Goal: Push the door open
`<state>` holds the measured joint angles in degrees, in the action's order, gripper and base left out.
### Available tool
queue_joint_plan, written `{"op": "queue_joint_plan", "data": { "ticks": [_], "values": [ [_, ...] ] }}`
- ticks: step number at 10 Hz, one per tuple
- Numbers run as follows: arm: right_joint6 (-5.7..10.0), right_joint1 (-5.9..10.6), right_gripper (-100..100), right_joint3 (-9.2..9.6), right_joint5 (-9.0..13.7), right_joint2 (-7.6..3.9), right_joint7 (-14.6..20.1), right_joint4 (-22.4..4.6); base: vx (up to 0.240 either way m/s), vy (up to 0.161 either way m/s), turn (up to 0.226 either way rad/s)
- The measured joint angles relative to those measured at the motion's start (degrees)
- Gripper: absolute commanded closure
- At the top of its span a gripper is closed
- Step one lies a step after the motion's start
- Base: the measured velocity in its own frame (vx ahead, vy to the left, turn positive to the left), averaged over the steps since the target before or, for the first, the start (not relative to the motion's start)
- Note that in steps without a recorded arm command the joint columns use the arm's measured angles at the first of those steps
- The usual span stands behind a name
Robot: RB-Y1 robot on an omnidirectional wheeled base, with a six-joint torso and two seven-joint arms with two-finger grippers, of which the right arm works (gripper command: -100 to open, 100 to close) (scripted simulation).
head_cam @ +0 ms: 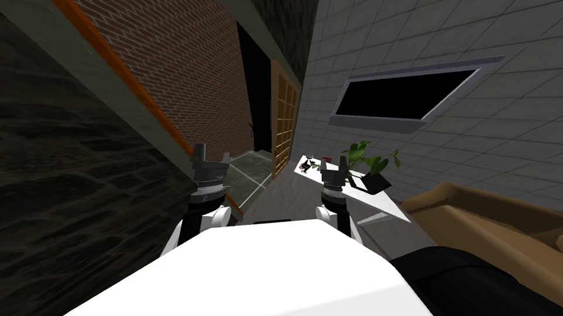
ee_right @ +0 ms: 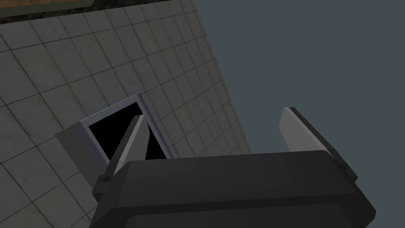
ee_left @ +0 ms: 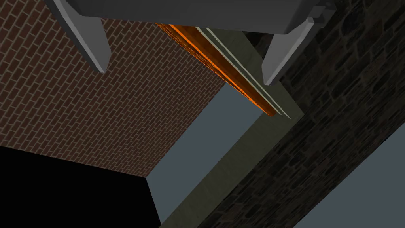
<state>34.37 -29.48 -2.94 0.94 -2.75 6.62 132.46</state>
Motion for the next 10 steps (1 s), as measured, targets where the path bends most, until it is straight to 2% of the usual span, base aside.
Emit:
{"op": "queue_joint_plan", "data": {
  "ticks": [1, 3, 4, 6, 10],
  "values": [
    [0.32, 0.04, -100, 0.13, -0.5, -0.21, -0.9, -0.8, 0.128, -0.013, 0.105],
    [1.00, 1.15, -100, 0.66, -1.6, -0.53, -2.8, -3.1, 0.178, -0.015, 0.097],
    [1.75, 1.15, -100, 0.86, -2.2, -0.81, -3.9, -4.5, 0.163, -0.004, 0.070],
    [2.36, 2.33, -100, 0.87, -3.0, -1.29, -5.8, -6.9, 0.133, -0.012, 0.088],
    [3.67, 3.49, -100, 1.81, -5.3, -1.69, -10.1, -10.9, 0.143, -0.019, 0.096]
  ]
}}
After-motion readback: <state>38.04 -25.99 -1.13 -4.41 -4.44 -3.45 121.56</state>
